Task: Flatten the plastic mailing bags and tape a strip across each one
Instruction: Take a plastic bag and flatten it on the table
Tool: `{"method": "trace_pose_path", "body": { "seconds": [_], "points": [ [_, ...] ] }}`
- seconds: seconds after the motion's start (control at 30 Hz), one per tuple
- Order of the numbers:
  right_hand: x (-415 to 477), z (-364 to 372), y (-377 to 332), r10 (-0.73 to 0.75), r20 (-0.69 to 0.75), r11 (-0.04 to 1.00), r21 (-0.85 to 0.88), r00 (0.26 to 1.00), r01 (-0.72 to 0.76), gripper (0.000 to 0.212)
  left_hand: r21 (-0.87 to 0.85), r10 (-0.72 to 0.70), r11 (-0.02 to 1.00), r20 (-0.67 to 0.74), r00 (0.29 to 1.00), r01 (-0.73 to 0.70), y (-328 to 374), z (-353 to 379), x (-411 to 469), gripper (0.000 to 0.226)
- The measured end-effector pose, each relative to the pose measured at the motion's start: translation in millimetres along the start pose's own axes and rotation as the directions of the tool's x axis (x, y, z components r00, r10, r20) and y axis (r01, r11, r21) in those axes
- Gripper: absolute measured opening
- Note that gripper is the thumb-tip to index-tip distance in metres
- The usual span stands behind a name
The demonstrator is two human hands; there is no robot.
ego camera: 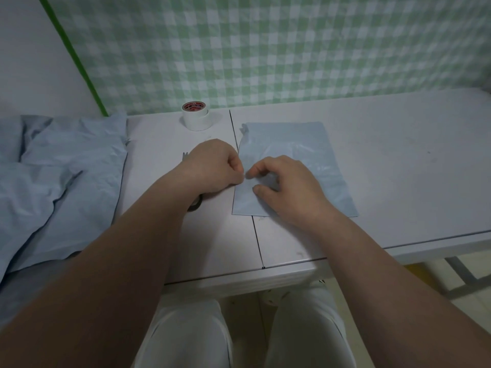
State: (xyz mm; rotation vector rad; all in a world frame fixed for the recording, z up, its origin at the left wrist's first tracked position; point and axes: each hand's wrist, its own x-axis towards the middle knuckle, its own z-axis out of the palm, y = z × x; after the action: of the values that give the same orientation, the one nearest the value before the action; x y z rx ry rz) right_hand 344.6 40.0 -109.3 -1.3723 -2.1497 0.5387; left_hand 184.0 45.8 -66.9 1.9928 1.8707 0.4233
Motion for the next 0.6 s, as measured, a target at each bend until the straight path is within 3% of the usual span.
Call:
{"method": "trace_pose_path", "body": {
  "seconds": [0.37,0.5,0.6],
  "points": [
    [-0.5,-0.1,-1.1,0.002,0.031,1.000,0.001,1.000,-0.002,0.023,0.237,-0.080,0.968,-0.035,0.996,0.086,-5.2,9.3,8.1,0.017],
    [-1.5,-0.3,-1.7,0.007,0.035,1.000,-0.005,0.999,-0.007,0.024,0.150,-0.047,0.986,-0.171,0.984,0.074,-10.1,11.0,3.3,0.012],
    [-1.7,-0.3,-2.1,0.005,0.042,1.000,-0.009,0.999,-0.005,0.024,0.030,-0.021,0.999,-0.164,0.986,0.026,-8.8,8.7,-2.4,0.011]
  ]
}}
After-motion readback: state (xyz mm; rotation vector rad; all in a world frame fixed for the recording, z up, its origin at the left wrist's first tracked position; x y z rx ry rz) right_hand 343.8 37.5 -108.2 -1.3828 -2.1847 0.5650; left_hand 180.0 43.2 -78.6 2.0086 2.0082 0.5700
